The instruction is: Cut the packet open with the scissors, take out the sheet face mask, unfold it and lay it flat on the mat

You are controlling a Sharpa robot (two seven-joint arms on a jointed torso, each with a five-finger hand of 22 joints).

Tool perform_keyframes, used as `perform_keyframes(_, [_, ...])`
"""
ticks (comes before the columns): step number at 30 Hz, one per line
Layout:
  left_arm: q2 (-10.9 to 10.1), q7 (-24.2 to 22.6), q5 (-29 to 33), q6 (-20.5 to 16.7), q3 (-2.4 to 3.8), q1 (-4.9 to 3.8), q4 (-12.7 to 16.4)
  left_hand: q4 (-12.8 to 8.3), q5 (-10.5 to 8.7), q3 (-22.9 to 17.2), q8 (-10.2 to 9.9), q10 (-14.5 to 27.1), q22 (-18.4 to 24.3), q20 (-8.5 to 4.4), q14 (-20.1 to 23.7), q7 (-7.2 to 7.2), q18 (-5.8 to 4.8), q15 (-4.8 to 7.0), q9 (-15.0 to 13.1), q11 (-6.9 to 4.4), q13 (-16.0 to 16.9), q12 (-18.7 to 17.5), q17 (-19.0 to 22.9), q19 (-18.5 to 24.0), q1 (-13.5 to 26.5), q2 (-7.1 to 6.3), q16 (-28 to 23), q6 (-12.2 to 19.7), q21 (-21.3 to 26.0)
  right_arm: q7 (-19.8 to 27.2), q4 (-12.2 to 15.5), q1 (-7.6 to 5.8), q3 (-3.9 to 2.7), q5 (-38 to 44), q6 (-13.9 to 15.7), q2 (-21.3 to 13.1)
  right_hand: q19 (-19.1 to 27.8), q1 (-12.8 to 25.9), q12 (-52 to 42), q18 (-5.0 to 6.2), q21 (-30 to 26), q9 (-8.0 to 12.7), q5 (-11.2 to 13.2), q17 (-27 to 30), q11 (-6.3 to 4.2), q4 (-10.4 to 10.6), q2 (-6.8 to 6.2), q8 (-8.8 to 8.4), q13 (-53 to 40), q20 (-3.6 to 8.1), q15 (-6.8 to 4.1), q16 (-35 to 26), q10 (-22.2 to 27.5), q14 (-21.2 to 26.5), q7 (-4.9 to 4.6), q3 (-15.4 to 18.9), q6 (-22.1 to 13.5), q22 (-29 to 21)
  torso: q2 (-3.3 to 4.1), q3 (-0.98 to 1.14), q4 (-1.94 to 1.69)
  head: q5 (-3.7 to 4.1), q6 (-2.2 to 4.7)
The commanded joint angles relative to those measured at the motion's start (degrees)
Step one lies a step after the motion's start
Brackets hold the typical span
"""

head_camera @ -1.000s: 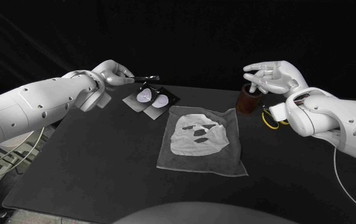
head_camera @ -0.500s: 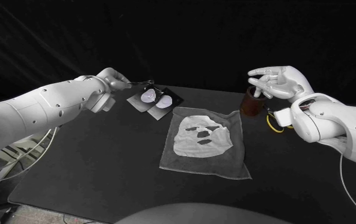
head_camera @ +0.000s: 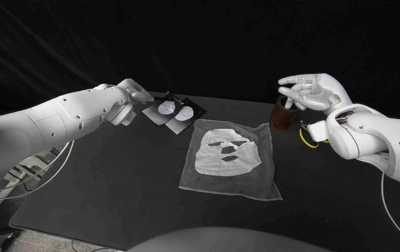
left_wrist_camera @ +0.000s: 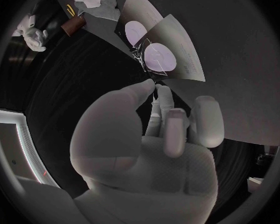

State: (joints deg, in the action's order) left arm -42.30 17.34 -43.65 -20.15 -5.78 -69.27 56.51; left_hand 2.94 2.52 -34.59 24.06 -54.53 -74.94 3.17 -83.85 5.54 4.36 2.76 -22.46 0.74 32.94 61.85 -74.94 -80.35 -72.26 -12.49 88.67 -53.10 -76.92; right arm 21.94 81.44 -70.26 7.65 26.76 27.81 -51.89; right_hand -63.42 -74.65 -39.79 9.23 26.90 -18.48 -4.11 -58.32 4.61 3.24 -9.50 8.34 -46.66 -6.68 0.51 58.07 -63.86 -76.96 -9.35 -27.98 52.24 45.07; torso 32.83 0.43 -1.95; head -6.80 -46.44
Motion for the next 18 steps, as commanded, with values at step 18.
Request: perform_keyframes(18, [0.26, 4.11, -7.55, 5.30, -0.04, 0.02, 0.95, 10.70, 0.35, 30.40, -5.18, 9.51, 4.39, 2.06, 0.93, 1.62, 1.51, -1.14, 5.21, 1.67, -2.48, -2.63, -1.82, 6.16, -6.84, 2.73, -4.92, 11.69, 8.16, 0.03, -0.23, 0.41, -0.04, -0.05, -0.62, 0.22, 0.40, 0.43, 0.10, 1.16, -0.35, -0.09, 0.37, 0.21, -0.07, 0.15, 0.14, 0.10, 0.05, 0.06, -0.02, -0.47, 0.51, 0.64, -0.37, 0.15, -0.13, -0.13, -0.05, 0.03, -0.04, 0.38, -0.34])
